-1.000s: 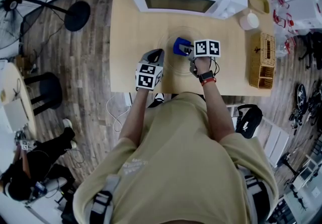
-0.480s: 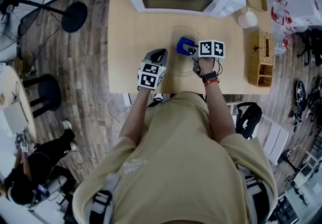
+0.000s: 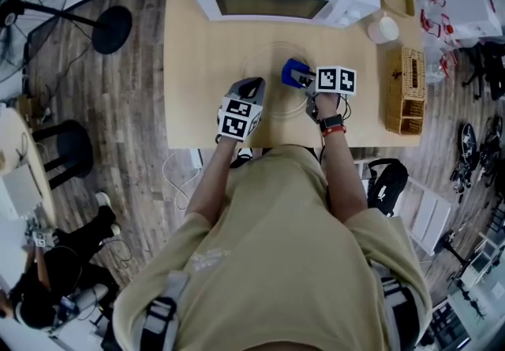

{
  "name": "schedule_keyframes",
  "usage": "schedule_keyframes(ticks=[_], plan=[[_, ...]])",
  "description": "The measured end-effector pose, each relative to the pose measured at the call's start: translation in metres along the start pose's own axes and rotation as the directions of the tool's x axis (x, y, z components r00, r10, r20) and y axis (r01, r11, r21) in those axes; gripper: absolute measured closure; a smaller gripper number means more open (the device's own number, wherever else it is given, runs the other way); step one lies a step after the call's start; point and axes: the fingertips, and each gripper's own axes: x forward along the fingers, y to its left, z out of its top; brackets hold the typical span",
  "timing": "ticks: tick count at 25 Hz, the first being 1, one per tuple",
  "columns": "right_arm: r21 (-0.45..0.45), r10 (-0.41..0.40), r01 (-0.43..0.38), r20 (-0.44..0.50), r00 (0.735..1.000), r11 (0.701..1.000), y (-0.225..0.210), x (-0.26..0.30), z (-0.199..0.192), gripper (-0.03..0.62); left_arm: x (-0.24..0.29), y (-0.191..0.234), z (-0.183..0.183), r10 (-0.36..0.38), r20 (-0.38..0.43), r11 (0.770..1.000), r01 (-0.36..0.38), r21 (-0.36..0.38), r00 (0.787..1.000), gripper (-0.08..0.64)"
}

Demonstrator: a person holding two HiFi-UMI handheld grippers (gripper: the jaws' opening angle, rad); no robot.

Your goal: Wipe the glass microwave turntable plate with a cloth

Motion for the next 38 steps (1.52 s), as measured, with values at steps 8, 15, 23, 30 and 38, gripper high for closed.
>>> schedule_keyframes(ticks=[8, 15, 23, 30, 38], plan=[[0.018, -0.026, 0.025, 0.044, 0.999, 1.0, -0.02, -0.018, 0.005, 0.459, 0.011, -0.01, 0.002, -0.02, 0.003, 1.0, 0.02, 0.016, 1.0, 0.541], [0.004, -0.063, 0.063, 0.043, 0.997, 0.998, -0.03, -0.028, 0.005, 0.457, 0.011, -0.015, -0.002, -0.023, -0.009, 1.0, 0.023, 0.019, 1.0, 0.541], [-0.055, -0.149, 0.151, 0.032, 0.988, 0.987, -0.042, -0.041, 0.007, 0.457, 0.009, -0.015, -0.001, -0.017, -0.002, 1.0, 0.017, 0.012, 1.0, 0.541], [-0.06, -0.185, 0.188, 0.051, 0.981, 0.98, -0.047, -0.047, 0.008, 0.456, -0.002, -0.009, -0.002, 0.004, 0.008, 1.0, -0.004, 0.003, 1.0, 0.541], [-0.04, -0.024, 0.026, 0.048, 0.999, 0.999, 0.005, -0.021, 0.0, 0.457, -0.035, 0.015, 0.011, 0.059, 0.08, 0.995, -0.053, -0.08, 0.995, 0.541]])
